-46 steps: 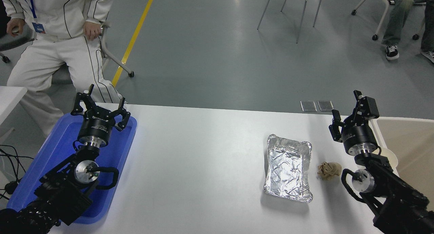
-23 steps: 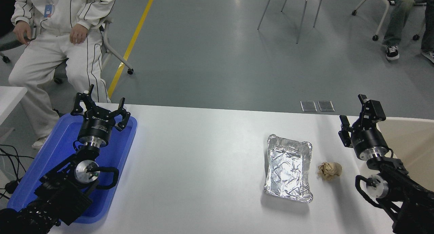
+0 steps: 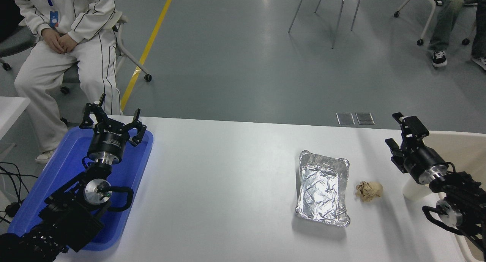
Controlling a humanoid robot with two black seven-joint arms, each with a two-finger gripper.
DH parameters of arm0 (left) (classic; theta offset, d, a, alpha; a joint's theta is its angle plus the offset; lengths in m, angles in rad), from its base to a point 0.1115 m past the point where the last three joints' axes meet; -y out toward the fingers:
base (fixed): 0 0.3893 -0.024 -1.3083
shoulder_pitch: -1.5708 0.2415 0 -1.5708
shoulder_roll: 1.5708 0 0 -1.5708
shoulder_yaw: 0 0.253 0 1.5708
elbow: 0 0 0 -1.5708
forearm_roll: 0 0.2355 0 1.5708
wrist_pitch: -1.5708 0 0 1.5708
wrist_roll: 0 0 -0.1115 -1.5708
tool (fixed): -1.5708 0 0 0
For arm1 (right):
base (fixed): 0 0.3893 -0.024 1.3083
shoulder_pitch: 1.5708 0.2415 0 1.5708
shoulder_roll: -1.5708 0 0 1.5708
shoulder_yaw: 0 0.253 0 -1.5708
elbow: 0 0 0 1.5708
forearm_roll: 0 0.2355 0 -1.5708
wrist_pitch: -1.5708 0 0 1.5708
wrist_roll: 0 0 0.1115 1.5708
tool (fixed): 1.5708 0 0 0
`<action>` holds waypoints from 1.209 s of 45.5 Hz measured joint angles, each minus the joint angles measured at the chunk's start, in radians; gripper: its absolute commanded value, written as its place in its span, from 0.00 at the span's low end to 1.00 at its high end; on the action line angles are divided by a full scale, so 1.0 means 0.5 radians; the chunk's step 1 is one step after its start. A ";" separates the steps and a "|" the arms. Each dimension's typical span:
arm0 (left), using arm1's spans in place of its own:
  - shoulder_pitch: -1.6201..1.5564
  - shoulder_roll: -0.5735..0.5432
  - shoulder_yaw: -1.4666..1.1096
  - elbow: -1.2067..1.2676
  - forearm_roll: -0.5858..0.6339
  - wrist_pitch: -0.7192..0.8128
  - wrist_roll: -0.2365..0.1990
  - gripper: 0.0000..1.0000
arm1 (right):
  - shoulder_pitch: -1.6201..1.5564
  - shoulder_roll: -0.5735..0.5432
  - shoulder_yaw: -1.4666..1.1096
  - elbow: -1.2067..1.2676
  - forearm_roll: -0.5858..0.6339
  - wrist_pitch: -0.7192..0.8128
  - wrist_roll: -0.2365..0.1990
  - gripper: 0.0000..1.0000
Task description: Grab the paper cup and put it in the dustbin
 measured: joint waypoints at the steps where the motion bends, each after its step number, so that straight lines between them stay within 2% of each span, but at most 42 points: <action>1: 0.000 0.000 0.000 0.000 0.000 0.000 0.000 1.00 | 0.012 -0.016 -0.027 0.003 0.003 0.000 0.000 1.00; 13: 0.000 0.000 0.001 0.000 0.000 0.000 0.000 1.00 | 0.363 -0.294 -0.695 0.227 0.040 0.013 0.000 1.00; 27: 0.000 0.000 0.001 0.000 0.000 0.000 0.000 1.00 | 0.923 -0.461 -1.582 0.505 0.051 0.093 0.000 1.00; 41: 0.000 0.001 0.002 0.000 0.001 0.000 0.000 1.00 | 1.641 -0.472 -2.441 0.632 0.054 0.574 -0.003 1.00; 55: 0.000 0.000 0.002 0.000 0.001 0.000 0.000 1.00 | 2.294 -0.303 -3.092 0.663 -0.005 1.136 -0.055 1.00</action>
